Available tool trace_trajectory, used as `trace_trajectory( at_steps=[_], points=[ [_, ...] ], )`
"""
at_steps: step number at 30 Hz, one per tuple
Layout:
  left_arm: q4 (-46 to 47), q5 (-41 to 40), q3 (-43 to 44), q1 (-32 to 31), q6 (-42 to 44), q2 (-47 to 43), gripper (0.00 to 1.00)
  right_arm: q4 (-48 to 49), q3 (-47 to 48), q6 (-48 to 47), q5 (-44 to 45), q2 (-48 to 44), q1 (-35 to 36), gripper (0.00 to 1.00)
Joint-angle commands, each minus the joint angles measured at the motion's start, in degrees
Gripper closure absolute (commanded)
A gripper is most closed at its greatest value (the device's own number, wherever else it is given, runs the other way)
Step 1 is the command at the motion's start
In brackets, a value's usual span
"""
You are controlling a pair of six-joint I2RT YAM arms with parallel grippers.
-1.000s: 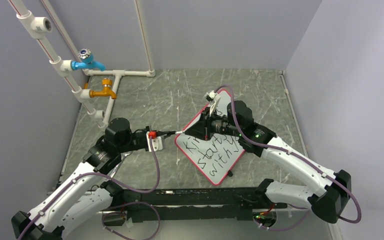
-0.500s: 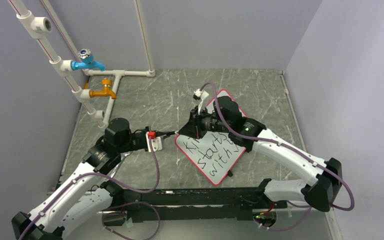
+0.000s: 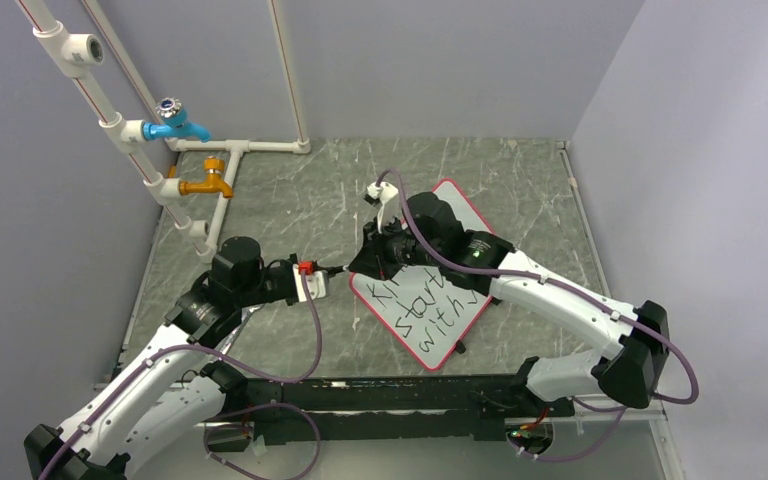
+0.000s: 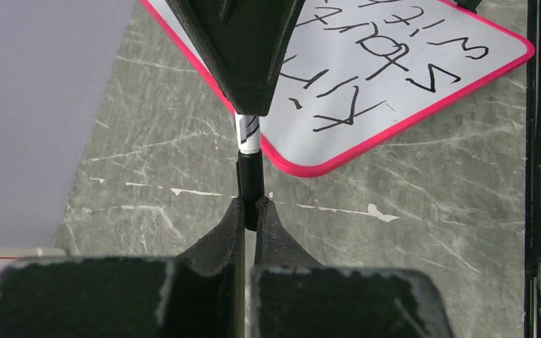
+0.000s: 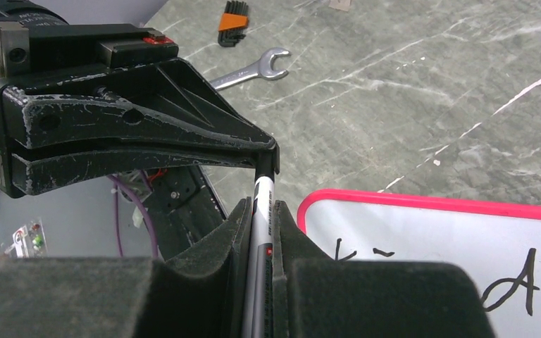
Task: Write a sentence on the whiteboard
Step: Insert the pen cap into the whiteboard marker.
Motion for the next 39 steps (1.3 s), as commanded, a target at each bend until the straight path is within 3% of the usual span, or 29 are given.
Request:
trace_trajectory(
  at_steps=[1,20,31,39],
  points=[
    [7.4,6.7,0.3,-1.0,-1.5,-1.9,1.0,4.2,2.0,0.8,1.2,2.2,1.2,1.0],
    [8.5,11.3,-0.4,-1.0,-2.3,-3.0,1.0,10.2,0.9,-12.2,-6.9,8.5,5.2,1.0],
    [8.4,10.6,-0.3,-1.0,-2.4,-2.4,1.0,7.9,1.4,-11.2,0.0,7.5,6.1,1.0],
    [5.8,9.3,-0.2,-1.0,-0.4,-2.0,0.84,5.0,1.6,-12.4,4.5,5.2,6.1,1.0]
  ],
)
